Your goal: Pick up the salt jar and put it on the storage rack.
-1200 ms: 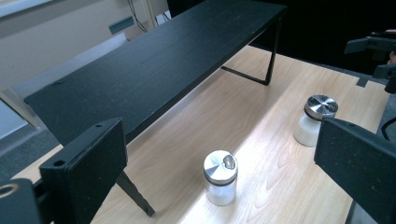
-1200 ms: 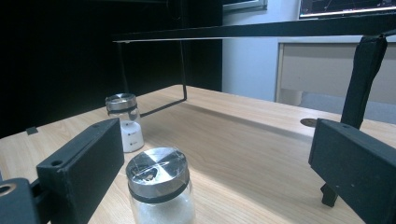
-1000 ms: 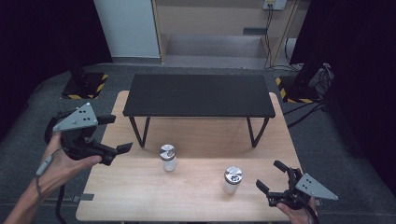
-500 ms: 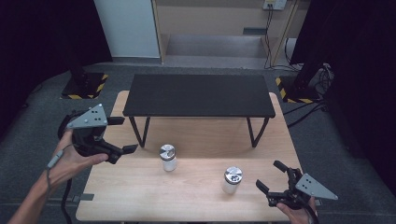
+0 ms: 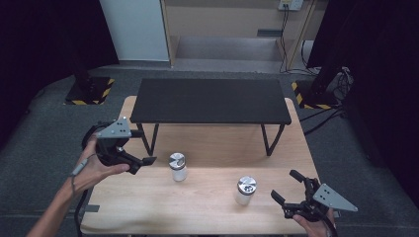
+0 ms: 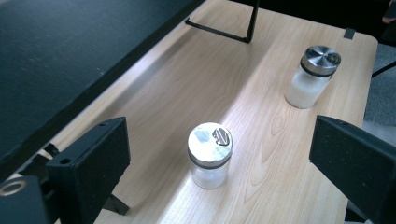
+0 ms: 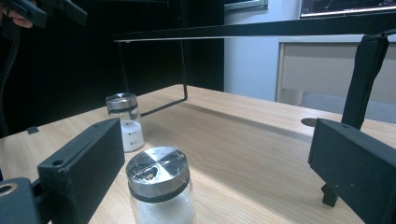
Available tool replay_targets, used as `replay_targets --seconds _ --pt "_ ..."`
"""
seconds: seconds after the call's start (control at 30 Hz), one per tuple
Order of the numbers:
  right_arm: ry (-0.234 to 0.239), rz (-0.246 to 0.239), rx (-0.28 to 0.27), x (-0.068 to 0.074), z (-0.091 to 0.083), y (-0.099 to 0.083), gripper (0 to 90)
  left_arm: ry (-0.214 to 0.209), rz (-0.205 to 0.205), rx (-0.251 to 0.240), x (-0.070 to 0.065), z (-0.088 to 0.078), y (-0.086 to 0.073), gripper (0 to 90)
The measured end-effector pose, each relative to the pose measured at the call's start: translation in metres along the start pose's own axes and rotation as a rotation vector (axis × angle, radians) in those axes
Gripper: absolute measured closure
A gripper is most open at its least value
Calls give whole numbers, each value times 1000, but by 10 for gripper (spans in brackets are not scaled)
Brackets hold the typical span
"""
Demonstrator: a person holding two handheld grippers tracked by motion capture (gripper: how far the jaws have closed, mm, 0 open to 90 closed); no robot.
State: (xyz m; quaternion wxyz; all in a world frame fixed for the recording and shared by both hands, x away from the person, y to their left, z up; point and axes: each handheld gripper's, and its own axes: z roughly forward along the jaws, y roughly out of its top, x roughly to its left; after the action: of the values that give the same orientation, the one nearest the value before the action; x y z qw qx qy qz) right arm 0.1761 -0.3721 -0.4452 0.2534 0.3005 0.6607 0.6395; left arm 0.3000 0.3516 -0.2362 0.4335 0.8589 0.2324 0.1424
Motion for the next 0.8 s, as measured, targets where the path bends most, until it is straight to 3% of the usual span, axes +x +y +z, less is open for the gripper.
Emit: replay_targets --seconds 0.8 --pt "3 -2 3 0 0 0 38 -13 -36 72 14 52 -20 45"
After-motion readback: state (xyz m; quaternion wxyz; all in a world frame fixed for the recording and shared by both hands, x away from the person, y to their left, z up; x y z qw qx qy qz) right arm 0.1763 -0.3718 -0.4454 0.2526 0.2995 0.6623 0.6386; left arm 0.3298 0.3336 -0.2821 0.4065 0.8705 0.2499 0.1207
